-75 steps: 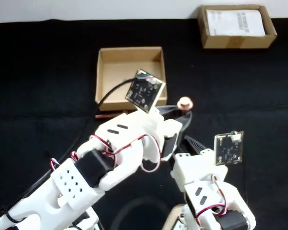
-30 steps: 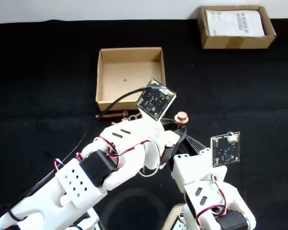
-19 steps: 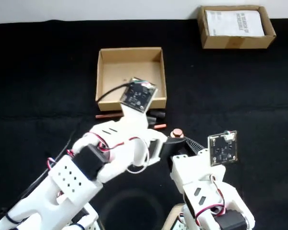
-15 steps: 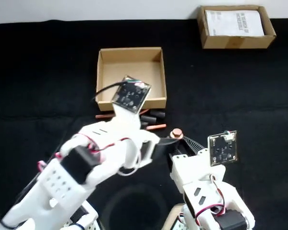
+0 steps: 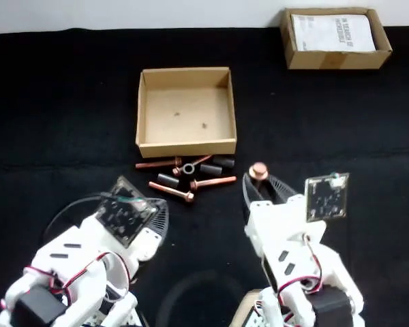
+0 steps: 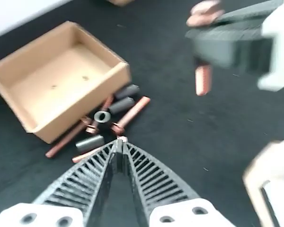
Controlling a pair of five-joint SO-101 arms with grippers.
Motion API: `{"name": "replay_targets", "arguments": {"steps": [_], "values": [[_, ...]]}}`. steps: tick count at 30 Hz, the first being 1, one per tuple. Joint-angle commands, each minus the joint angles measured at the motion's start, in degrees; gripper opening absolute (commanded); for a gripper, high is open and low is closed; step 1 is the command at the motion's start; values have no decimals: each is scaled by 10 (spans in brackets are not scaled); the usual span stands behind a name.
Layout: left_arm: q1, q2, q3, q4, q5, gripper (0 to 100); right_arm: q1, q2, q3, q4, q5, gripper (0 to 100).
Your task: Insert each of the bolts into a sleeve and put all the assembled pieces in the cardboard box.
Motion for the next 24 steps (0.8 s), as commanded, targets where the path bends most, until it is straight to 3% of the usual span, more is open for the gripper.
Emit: {"name": "replay_targets", "arguments": {"steps": [1, 7, 15, 24], "values": [[-103, -105, 107, -84, -4, 16, 6, 135, -129, -23, 3, 8], [-264, -124, 274, -264, -2, 16, 0, 387, -309, -21, 11, 8], [-371, -118, 451, -530, -1, 16, -44, 642, -471, -23, 273, 8], [-388, -117, 448, -467, -1, 16, -51, 861, -650, -24, 501, 8]]}}
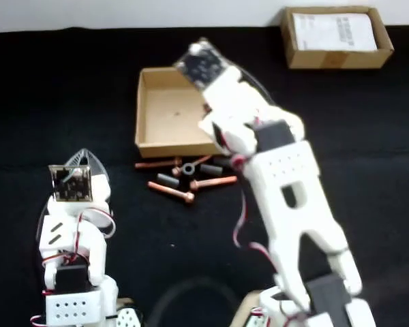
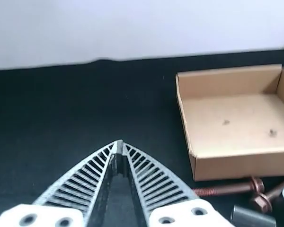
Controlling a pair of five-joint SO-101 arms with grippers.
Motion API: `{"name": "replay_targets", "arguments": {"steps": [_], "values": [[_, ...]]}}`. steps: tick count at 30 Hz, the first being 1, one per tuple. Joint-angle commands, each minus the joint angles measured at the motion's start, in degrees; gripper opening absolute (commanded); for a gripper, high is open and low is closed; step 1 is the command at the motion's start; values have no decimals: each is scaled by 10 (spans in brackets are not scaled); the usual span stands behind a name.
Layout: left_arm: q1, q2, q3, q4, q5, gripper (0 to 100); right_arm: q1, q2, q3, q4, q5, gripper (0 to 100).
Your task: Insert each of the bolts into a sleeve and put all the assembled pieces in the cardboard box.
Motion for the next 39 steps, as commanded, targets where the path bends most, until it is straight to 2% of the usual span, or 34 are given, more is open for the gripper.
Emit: {"name": "replay_targets", "arguments": {"steps": [1, 6, 9, 13, 18, 24, 26, 30, 33, 35, 39], "values": [[-7, 2, 9, 34, 0, 16, -4, 65, -95, -16, 87, 8], [-7, 3, 9, 80, 3, 8, -5, 160, -176, -16, 206, 8], [-7, 3, 9, 105, 67, 8, -13, 221, -216, -16, 252, 8], [-9, 2, 10, 129, 132, 9, -29, 302, -266, -27, 273, 8], [-31, -3, 10, 127, 137, 9, -38, 400, -310, -78, 273, 8], [-31, -3, 10, 127, 137, 9, -39, 456, -311, -45, 271, 15], [-31, -3, 10, 127, 137, 9, -39, 463, -312, -5, 271, 56], [-31, -3, 10, 127, 137, 9, -39, 465, -316, 38, 270, 206], [-31, -3, 10, 127, 137, 9, -39, 459, -335, 44, 269, 216], [-31, -3, 10, 127, 137, 9, -39, 444, -368, 56, 248, 199], [-31, -3, 10, 127, 137, 9, -48, 396, -441, 132, 151, 180]]}}
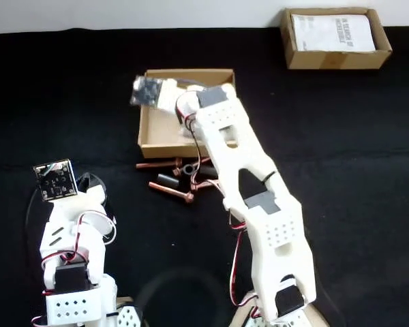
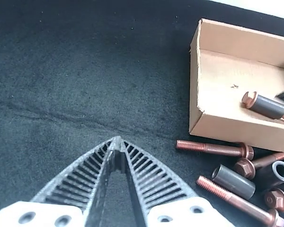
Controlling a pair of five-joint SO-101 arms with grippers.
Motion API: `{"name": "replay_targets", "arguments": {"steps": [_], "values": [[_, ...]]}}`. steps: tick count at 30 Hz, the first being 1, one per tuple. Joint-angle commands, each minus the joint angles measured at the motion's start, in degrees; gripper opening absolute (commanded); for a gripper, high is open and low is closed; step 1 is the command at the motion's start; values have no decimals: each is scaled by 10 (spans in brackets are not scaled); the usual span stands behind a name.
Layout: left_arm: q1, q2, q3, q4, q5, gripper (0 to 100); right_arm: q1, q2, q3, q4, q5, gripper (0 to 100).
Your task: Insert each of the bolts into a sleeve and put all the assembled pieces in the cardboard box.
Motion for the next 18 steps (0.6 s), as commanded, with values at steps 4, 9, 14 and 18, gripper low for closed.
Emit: {"name": "replay_targets", "arguments": {"steps": [4, 9, 14, 18], "values": [[-6, -3, 9, 2, 4, 9, -33, -128, -130, 199, -158, 180], [-6, -2, 9, 3, 4, 9, -67, -194, -171, 334, -280, 180], [-6, 1, 9, 4, 4, 9, -66, -276, -87, 334, -326, 180], [-6, 1, 9, 3, 4, 9, -69, -396, 109, 333, -326, 180]]}}
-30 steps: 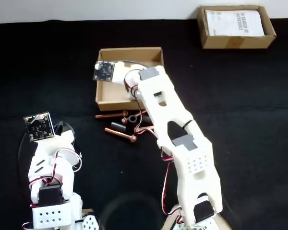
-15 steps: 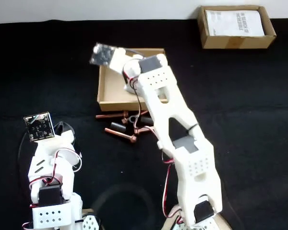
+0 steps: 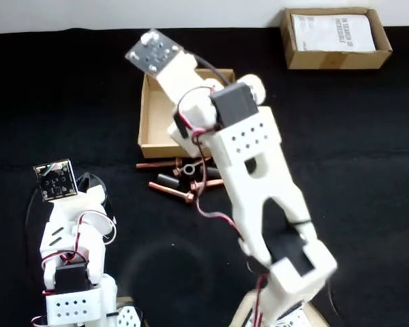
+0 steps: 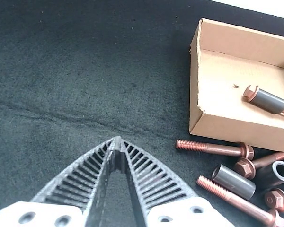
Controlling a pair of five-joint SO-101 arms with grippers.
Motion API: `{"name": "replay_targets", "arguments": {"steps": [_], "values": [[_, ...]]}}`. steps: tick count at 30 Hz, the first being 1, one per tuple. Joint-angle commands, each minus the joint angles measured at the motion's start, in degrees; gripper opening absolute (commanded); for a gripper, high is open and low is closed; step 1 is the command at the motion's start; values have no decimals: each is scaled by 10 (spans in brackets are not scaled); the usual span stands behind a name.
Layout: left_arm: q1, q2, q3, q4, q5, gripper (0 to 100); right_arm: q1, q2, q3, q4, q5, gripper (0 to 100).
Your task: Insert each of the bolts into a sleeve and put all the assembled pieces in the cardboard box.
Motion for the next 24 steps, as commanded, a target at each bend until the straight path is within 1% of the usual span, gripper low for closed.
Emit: {"name": "replay_targets", "arguments": {"steps": [1, 5, 7, 12, 15, 20, 24], "values": [[-6, 2, 9, 3, 4, 9, -6, -132, 178, 6, -5, 180], [-6, 2, 9, 3, 4, 9, -4, -220, 349, -8, -4, 180], [-6, 2, 9, 3, 4, 9, 0, -241, 407, -50, -4, 180], [-6, 2, 9, 3, 4, 9, 68, -242, 502, -193, -2, 180], [-6, 2, 9, 3, 4, 9, 93, -218, 533, -258, 4, 180], [-6, 0, 9, 3, 4, 9, 124, -140, 544, -327, 117, 180], [-6, -2, 9, 4, 4, 9, 135, -68, 537, -353, 131, 180]]}}
